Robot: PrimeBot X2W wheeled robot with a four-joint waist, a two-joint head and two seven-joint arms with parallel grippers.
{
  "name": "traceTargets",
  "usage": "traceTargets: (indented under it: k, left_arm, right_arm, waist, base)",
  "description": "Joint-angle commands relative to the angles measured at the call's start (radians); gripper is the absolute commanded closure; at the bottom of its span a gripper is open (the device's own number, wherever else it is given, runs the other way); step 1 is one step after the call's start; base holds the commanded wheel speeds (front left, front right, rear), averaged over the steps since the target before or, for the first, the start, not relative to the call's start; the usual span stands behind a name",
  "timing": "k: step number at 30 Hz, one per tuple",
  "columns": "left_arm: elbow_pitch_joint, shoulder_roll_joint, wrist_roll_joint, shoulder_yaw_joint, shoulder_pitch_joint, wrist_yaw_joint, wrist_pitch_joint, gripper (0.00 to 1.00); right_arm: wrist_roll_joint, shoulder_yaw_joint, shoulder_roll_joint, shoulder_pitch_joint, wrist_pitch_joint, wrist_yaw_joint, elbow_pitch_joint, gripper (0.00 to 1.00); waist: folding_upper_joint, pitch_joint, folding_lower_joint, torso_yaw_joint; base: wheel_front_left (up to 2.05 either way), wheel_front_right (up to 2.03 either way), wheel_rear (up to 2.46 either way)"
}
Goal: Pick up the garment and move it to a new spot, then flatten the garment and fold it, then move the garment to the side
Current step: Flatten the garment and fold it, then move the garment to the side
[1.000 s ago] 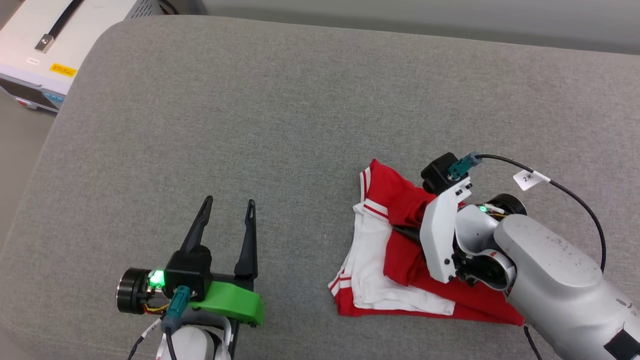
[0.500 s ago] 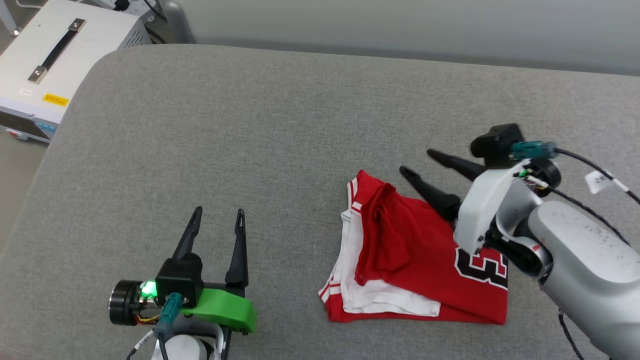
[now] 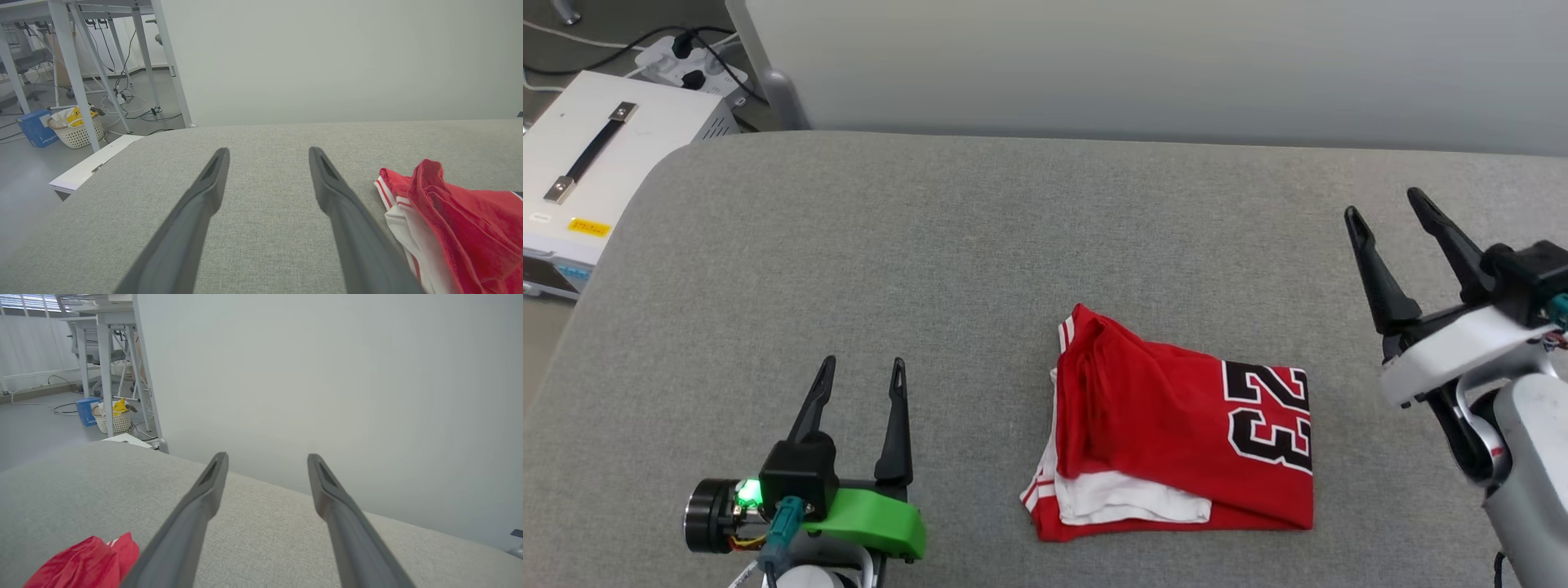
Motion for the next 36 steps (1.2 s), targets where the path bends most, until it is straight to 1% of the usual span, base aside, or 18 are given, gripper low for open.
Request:
traceTargets:
  k: [1, 3, 6, 9, 15, 20, 23, 27, 36]
  left_arm:
    - [-0.005, 0.003, 0.006, 0.007, 0.017, -0.005, -0.006, 0.00]
    - [-0.012, 0.003, 0.005, 0.010, 0.023, -0.006, -0.006, 0.00]
    - [-0.021, 0.002, 0.003, 0.012, 0.030, -0.008, -0.006, 0.00]
    - [-0.028, 0.002, 0.001, 0.015, 0.038, -0.009, -0.006, 0.00]
    - [-0.034, 0.001, -0.002, 0.019, 0.059, -0.013, -0.006, 0.00]
    - [-0.032, 0.000, -0.002, 0.017, 0.080, -0.022, -0.006, 0.00]
    - [-0.030, 0.001, -0.007, 0.011, 0.094, -0.037, -0.006, 0.00]
    - [-0.030, 0.000, -0.005, 0.004, 0.110, -0.046, -0.006, 0.00]
    - [-0.011, -0.001, -0.002, 0.003, 0.125, -0.043, -0.006, 0.00]
  right_arm:
    - [-0.043, -0.044, 0.025, 0.046, -0.008, -0.001, -0.030, 0.00]
    - [-0.106, -0.122, 0.062, 0.103, -0.008, -0.001, -0.094, 0.00]
    - [-0.168, -0.209, 0.117, 0.191, -0.009, -0.001, -0.178, 0.00]
    - [-0.224, -0.268, 0.166, 0.278, -0.009, -0.001, -0.250, 0.00]
    - [-0.253, -0.340, 0.253, 0.419, -0.009, -0.001, -0.319, 0.00]
    - [-0.257, -0.351, 0.288, 0.497, -0.009, -0.001, -0.337, 0.00]
    - [-0.259, -0.352, 0.301, 0.526, -0.009, -0.001, -0.340, 0.00]
    - [-0.271, -0.349, 0.310, 0.548, -0.009, -0.001, -0.334, 0.00]
    - [-0.293, -0.338, 0.315, 0.559, -0.009, -0.001, -0.305, 0.00]
  waist:
    - [0.0000, -0.013, 0.0000, -0.012]
    - [0.0000, -0.017, 0.0000, -0.016]
    - [0.0000, -0.025, 0.0000, -0.019]
    - [0.0000, -0.035, 0.0000, -0.022]
    - [0.0000, -0.056, 0.0000, -0.027]
    - [0.0000, -0.073, 0.0000, -0.027]
    - [0.0000, -0.082, 0.0000, -0.027]
    - [0.0000, -0.089, 0.0000, -0.023]
    - [0.0000, -0.102, 0.0000, -0.015]
  base:
    - [0.00, 0.00, 0.00]
    - [0.00, 0.00, 0.00]
    - [0.00, 0.00, 0.00]
    - [0.00, 0.00, 0.00]
    - [0.00, 0.00, 0.00]
    - [0.00, 0.00, 0.00]
    - [0.00, 0.00, 0.00]
    - [0.00, 0.00, 0.00]
    - [0.00, 0.00, 0.00]
